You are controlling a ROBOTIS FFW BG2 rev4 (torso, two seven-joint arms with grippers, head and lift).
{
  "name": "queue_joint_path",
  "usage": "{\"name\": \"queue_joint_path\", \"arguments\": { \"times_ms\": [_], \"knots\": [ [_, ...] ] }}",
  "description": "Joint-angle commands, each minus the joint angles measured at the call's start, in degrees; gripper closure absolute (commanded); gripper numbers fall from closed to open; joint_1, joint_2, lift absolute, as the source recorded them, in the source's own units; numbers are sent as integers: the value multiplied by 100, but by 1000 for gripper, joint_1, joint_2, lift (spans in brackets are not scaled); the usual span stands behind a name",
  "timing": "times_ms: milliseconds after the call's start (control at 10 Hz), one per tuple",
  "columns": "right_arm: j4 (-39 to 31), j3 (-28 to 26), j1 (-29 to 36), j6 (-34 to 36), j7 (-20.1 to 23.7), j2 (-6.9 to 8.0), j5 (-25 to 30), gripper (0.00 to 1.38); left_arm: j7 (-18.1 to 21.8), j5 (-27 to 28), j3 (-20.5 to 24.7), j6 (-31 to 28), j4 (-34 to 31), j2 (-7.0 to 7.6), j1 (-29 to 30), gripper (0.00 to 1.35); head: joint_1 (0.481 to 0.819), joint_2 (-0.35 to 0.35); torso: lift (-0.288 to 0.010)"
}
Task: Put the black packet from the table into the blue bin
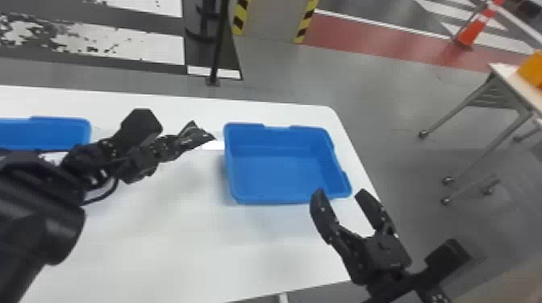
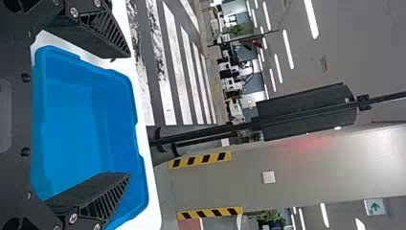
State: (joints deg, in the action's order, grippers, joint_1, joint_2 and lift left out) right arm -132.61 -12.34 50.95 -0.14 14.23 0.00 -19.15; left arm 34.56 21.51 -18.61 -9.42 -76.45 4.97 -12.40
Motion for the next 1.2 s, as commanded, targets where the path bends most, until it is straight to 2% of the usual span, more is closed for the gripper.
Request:
{"name": "queue_joint_path", "arguments": {
  "times_ms": [0, 100, 200, 400, 500, 600, 800, 900, 1000, 1100],
  "knots": [
    [-21, 0, -5, 0, 1, 5, 19, 133, 60, -26, 399, -155, -659, 189, 170, 1208, 695, -320, -110],
    [-35, 0, -5, 0, -8, 5, 30, 133, 121, 8, 822, -408, -1151, 294, 438, 1208, 695, -288, -110],
    [-49, 0, -5, 0, -8, 5, 42, 133, 218, 134, 1370, -562, -1559, 338, 747, 1208, 695, -265, -110],
    [-77, 0, -5, 0, -8, 5, 30, 133, 385, 294, 2353, -745, -2557, 365, 1633, 1208, 695, -145, -110],
    [-91, 0, -5, 0, -8, 5, 7, 133, 420, 271, 2718, -942, -3049, 338, 2111, 1208, 695, -87, -110],
    [-91, 0, 9, 0, -8, 5, 7, 133, 438, 237, 2993, -1069, -3415, 277, 2491, 1208, 695, -58, -110],
    [-91, 0, 23, 0, -8, 5, -4, 133, 429, 294, 3381, -1294, -3809, 22, 2927, 1200, 695, 23, -110],
    [-91, 0, 23, 0, -8, 5, -4, 133, 411, 340, 3530, -1448, -3935, -119, 3039, 855, 695, 46, -110],
    [-91, 0, 23, 0, -8, 5, -4, 133, 411, 328, 3598, -1406, -3935, -180, 3067, 363, 695, 58, -110],
    [-91, 0, 23, 0, -8, 5, -4, 133, 402, 282, 3587, -1378, -3935, -189, 3067, 75, 695, 76, -110]
  ]
}}
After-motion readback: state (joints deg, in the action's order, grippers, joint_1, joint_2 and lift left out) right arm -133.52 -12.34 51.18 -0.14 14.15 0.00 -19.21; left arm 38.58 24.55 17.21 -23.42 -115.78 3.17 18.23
